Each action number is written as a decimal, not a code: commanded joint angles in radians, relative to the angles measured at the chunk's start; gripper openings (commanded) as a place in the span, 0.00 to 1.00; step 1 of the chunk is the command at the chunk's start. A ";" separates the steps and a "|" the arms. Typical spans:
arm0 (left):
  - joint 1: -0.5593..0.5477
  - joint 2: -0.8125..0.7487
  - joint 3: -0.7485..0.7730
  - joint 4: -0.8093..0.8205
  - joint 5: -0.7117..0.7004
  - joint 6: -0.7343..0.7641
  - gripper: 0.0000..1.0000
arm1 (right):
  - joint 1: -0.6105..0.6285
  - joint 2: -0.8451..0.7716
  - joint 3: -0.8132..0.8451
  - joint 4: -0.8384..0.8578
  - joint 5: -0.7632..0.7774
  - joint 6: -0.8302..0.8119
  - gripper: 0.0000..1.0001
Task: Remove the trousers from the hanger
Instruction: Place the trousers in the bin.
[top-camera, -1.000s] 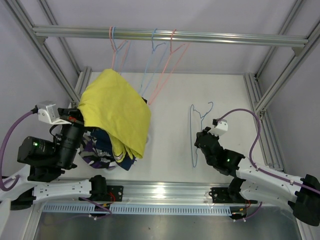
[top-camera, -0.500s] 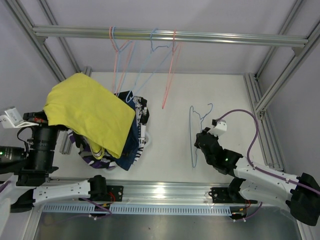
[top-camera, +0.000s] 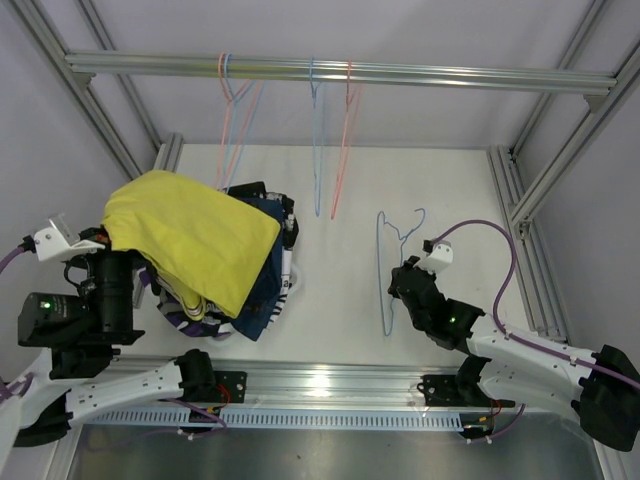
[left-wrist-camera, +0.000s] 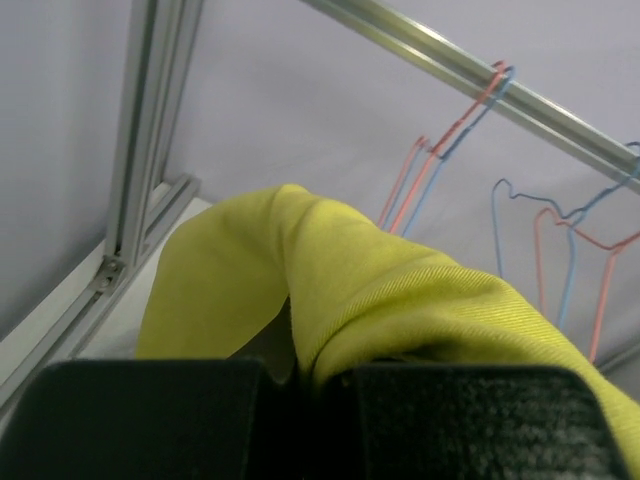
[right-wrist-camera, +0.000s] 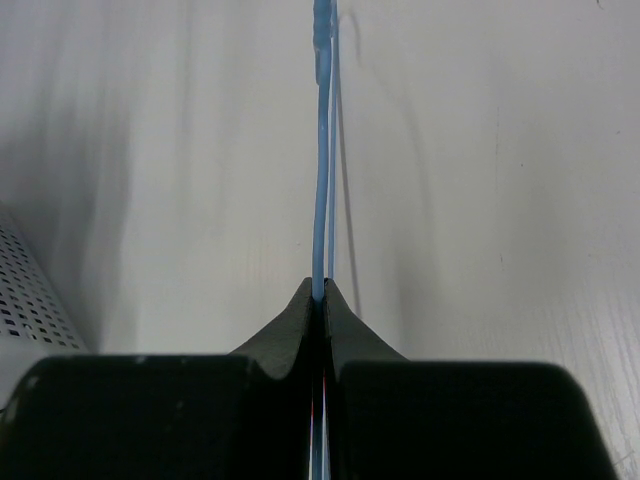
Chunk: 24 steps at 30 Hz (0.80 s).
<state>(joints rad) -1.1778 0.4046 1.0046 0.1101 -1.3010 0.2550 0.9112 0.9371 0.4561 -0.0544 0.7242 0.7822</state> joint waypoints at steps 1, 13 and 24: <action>0.061 0.008 0.034 -0.152 -0.055 -0.202 0.01 | -0.003 -0.001 -0.002 0.044 0.020 0.020 0.00; 0.079 0.042 0.279 -1.070 -0.228 -1.005 0.00 | -0.009 0.002 -0.016 0.071 0.012 0.017 0.00; 0.106 0.043 0.397 -1.145 -0.230 -1.019 0.01 | -0.018 0.008 -0.020 0.077 0.003 0.012 0.00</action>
<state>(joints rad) -1.0920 0.4255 1.3109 -1.0290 -1.4532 -0.7124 0.8978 0.9394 0.4393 -0.0246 0.7128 0.7815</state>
